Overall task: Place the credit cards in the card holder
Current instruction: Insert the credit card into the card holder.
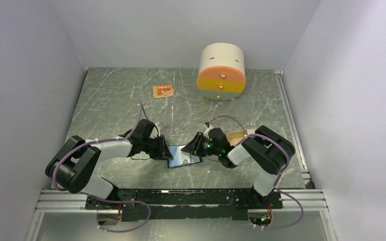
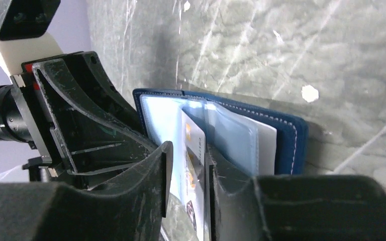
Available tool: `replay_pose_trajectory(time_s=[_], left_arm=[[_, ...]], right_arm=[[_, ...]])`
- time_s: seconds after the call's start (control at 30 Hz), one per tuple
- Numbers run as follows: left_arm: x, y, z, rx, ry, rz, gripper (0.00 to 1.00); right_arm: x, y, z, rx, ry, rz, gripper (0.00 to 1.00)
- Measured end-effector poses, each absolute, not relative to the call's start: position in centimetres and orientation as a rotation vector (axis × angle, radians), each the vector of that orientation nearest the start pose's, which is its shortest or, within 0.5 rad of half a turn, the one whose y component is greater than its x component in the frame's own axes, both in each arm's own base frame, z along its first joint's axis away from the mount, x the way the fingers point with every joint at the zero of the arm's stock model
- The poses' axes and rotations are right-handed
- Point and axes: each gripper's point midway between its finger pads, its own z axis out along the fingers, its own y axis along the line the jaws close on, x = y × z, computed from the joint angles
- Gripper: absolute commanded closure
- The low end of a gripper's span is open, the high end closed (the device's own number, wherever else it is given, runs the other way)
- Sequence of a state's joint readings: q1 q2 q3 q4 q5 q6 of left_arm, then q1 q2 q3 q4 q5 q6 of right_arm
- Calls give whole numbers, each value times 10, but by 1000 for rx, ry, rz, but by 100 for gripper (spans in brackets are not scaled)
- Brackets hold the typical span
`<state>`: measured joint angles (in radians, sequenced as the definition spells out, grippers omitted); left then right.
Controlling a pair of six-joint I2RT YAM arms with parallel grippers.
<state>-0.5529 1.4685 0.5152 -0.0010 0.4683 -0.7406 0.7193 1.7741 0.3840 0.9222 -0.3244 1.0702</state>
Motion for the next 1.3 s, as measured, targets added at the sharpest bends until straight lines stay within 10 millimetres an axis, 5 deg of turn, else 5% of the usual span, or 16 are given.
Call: replay_pose_trajectory(time_s=[0.1,0.23,0.83,1.3], left_arm=[[188,-239,15,-49,2743,-1047,73],[189,-241,15,-51,2737,-1065,74],[190,-243,15,-58,2733,-1078,75],[190,-244,16,-70,2737,-1084,71]], right_arm=[[225,313,23,155,2350,1297,65],[228,310,25,151,2379,1232,43],[234,284,29,153,2441,969,50],[217,309,27,137,2472,1044,52]])
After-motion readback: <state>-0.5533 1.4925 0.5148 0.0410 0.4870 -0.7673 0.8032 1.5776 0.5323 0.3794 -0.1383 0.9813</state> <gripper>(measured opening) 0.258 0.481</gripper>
